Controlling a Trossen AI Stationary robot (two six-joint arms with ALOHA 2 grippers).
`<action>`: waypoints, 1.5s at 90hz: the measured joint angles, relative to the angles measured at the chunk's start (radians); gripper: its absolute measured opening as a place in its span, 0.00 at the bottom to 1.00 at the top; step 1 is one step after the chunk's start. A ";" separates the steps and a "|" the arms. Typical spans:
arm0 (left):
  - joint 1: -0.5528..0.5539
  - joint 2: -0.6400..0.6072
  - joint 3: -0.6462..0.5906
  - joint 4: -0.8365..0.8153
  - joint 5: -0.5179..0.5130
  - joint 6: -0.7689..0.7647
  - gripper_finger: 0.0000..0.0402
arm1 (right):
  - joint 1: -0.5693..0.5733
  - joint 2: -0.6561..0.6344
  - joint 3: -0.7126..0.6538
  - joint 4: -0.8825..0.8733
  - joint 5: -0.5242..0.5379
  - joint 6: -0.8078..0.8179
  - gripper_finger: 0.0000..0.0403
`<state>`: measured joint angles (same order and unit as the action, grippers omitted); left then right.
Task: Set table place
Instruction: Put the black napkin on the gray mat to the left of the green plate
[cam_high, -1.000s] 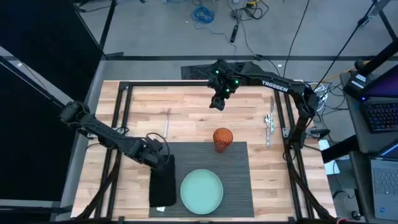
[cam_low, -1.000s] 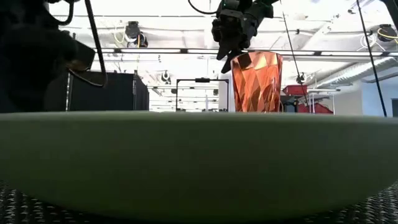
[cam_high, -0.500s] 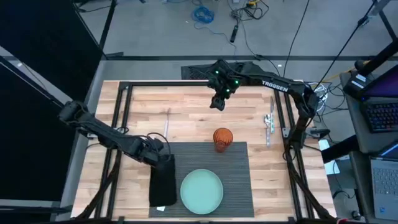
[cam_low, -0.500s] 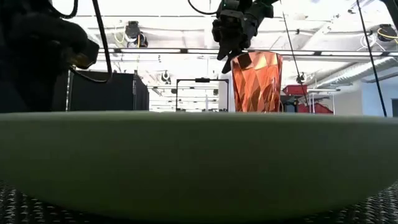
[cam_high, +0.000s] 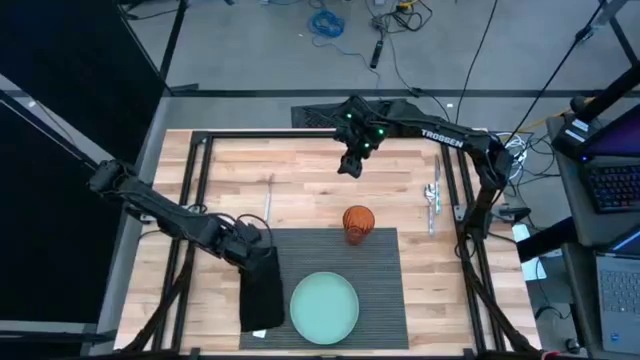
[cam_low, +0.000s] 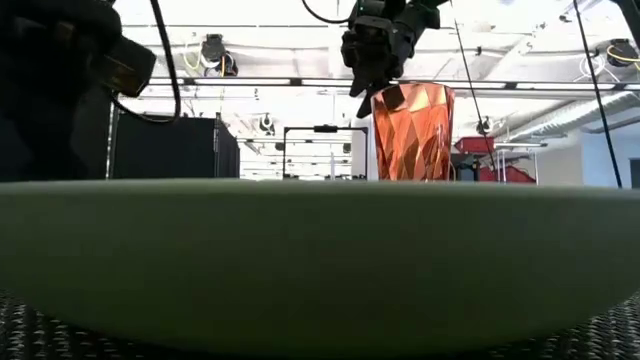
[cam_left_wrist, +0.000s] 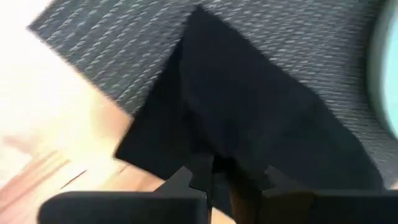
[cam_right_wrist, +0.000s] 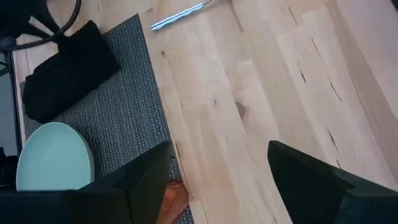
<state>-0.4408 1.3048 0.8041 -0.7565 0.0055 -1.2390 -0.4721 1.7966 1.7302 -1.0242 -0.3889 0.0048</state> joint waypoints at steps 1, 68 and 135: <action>0.000 0.000 0.000 0.003 0.000 0.005 0.10 | 0.000 0.000 0.000 0.000 0.000 -0.001 0.63; -0.065 0.000 0.077 -0.064 0.051 -0.042 0.35 | -0.008 0.000 0.000 -0.005 0.001 -0.044 0.63; -0.375 0.196 0.088 0.302 0.043 -0.691 0.35 | -0.032 0.000 0.000 -0.020 0.001 -0.067 0.63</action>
<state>-0.8162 1.5011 0.8917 -0.4544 0.0484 -1.9301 -0.5045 1.7966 1.7300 -1.0447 -0.3878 -0.0619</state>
